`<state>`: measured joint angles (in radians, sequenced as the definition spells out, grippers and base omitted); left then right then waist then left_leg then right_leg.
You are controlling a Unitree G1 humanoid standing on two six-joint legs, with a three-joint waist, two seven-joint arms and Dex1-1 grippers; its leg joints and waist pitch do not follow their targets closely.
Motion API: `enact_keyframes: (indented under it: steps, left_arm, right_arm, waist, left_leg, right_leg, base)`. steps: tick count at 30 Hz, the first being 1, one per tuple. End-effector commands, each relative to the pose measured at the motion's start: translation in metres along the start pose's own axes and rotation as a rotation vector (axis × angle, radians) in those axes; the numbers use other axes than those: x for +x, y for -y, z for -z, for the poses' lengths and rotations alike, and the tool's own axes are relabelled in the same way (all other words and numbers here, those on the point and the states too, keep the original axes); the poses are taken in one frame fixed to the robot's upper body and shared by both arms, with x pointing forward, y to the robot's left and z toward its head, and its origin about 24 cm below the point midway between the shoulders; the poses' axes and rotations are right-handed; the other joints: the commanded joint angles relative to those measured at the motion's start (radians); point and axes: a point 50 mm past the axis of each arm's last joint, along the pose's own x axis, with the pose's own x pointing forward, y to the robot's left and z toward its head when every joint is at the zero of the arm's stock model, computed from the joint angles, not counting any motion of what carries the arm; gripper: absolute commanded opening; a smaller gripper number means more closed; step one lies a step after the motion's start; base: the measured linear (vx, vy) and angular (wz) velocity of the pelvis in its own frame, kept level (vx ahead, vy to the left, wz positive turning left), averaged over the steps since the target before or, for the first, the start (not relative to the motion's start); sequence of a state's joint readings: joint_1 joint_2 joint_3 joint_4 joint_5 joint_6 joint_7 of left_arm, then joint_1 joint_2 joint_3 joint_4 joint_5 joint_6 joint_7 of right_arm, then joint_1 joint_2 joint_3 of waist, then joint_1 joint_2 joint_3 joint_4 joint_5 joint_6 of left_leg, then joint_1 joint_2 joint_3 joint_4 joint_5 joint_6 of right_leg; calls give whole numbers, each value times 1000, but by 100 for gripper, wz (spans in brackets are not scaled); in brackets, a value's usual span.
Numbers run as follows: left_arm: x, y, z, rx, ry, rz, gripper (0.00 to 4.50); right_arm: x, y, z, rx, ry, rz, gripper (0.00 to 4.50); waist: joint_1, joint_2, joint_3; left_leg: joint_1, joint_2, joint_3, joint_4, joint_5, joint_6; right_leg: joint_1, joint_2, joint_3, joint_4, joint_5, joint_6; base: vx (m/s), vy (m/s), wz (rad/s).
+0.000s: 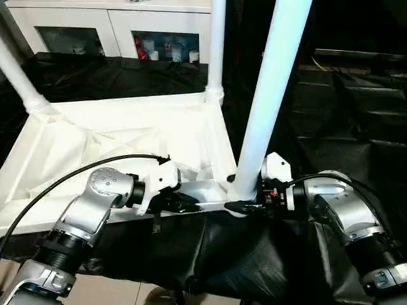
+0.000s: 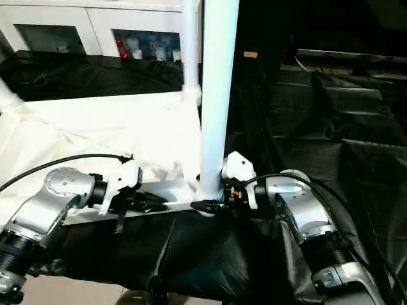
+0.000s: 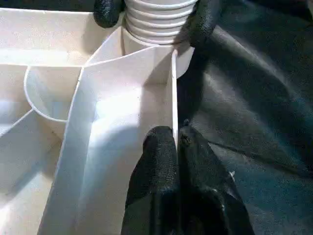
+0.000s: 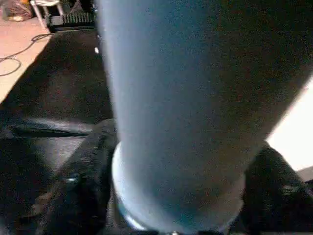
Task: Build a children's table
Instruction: Rotate leg to tighten
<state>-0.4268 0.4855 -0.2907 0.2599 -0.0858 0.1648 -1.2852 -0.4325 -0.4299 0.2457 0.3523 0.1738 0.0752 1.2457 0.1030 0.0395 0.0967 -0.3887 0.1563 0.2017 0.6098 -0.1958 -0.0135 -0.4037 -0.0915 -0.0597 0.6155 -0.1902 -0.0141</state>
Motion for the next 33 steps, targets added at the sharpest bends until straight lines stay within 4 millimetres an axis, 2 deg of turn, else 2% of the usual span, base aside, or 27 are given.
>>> enact_keyframes:
  steps: [1,7,11,14,15,16,17,19,21,22,23,25,27,29,31,32,33]
  left_arm:
    - [0,-3,-22,94,89,14,0]
    - [-1,-3,-20,91,88,23,0]
    - [-1,-3,-21,78,105,9,0]
    - [4,-13,-24,50,122,-107,0]
    - [10,-22,-24,21,118,-209,0]
    - [13,-25,-24,6,115,-249,0]
    - [15,-26,-25,1,116,-264,0]
    - [22,-32,-28,-16,121,-334,0]
    - [31,-39,-32,-43,122,-442,0]
    - [35,-41,-33,-46,107,-471,0]
    - [42,-42,-34,-32,79,-508,0]
    - [51,-41,-37,-28,66,-541,0]
    - [56,-41,-39,-48,84,-557,0]
    - [61,-39,-43,-55,110,-544,0]
    - [63,-37,-46,-44,128,-523,0]
    - [64,-36,-47,-37,133,-514,0]
    - [64,-35,-47,-32,133,-507,0]
  right_arm:
    - [11,-13,7,30,-23,-96,291]
    - [15,-17,8,47,-16,-108,275]
    - [18,-20,8,67,3,-104,275]
    - [25,-10,8,99,35,37,274]
    - [32,1,10,126,34,179,274]
    - [35,6,12,135,29,240,274]
    - [36,8,12,146,26,267,274]
    - [42,15,16,185,18,376,274]
    - [51,24,16,251,35,501,274]
    - [55,27,16,276,41,552,274]
    - [61,33,14,310,52,638,274]
    - [70,39,11,345,57,744,274]
    - [75,40,10,350,54,761,274]
    - [82,38,5,300,62,738,274]
    - [86,37,1,293,92,718,330]
    - [86,36,0,295,106,711,330]
    - [87,35,0,302,117,696,350]
  waist:
    - [-3,12,-89]
    - [-2,12,-91]
    - [-1,13,-90]
    - [-3,13,-88]
    - [-7,8,-87]
    - [-11,7,-86]
    - [-14,9,-84]
    - [-20,8,-82]
    - [-28,10,-85]
    - [-33,8,-84]
    - [-33,7,-89]
    - [-39,9,-90]
    - [-40,10,-94]
    - [-40,10,-95]
    - [-41,7,-98]
    - [-40,11,-98]
    - [-41,11,-96]
  left_leg:
    - [28,82,-36,-77,-166,58]
    - [26,82,-37,-75,-146,62]
    - [26,82,-37,-76,-156,60]
    - [27,81,-36,-78,-175,44]
    - [26,80,-37,-80,-193,29]
    - [27,78,-37,-81,-208,21]
    - [29,76,-41,-84,-232,-1]
    - [29,76,-43,-86,-245,-17]
    - [27,77,-44,-87,-243,-22]
    - [30,75,-42,-86,-239,-21]
    - [27,73,-43,-83,-214,-13]
    - [22,71,-43,-81,-193,-1]
    - [23,71,-42,-78,-175,9]
    - [20,71,-40,-76,-148,31]
    - [19,71,-39,-74,-133,52]
    - [19,72,-39,-74,-135,59]
    - [19,72,-39,-76,-149,62]
  right_leg:
    - [47,-69,48,-53,-51,-317]
    - [49,-69,46,-49,-24,-319]
    - [48,-70,46,-51,-39,-317]
    - [45,-70,47,-54,-65,-314]
    - [45,-72,47,-58,-95,-309]
    - [44,-72,48,-61,-124,-306]
    - [47,-77,47,-69,-192,-288]
    - [47,-76,48,-74,-230,-265]
    - [47,-75,49,-73,-219,-257]
    - [43,-73,49,-75,-213,-258]
    - [47,-76,49,-73,-203,-256]
    - [48,-75,48,-74,-186,-255]
    - [48,-75,46,-72,-170,-256]
    - [49,-70,43,-66,-115,-259]
    - [51,-70,42,-64,-86,-264]
    - [50,-72,42,-64,-89,-267]
    - [50,-71,42,-67,-104,-265]
  base:
    - [0,0,0]
    - [0,0,0]
    - [0,0,0]
    - [0,0,0]
    - [0,0,0]
    - [0,0,0]
    - [0,0,0]
    - [0,0,0]
    - [0,0,0]
    - [0,0,0]
    - [0,0,0]
    - [0,0,0]
    - [0,0,0]
    - [0,0,0]
    - [0,0,0]
    - [0,0,0]
    - [0,0,0]
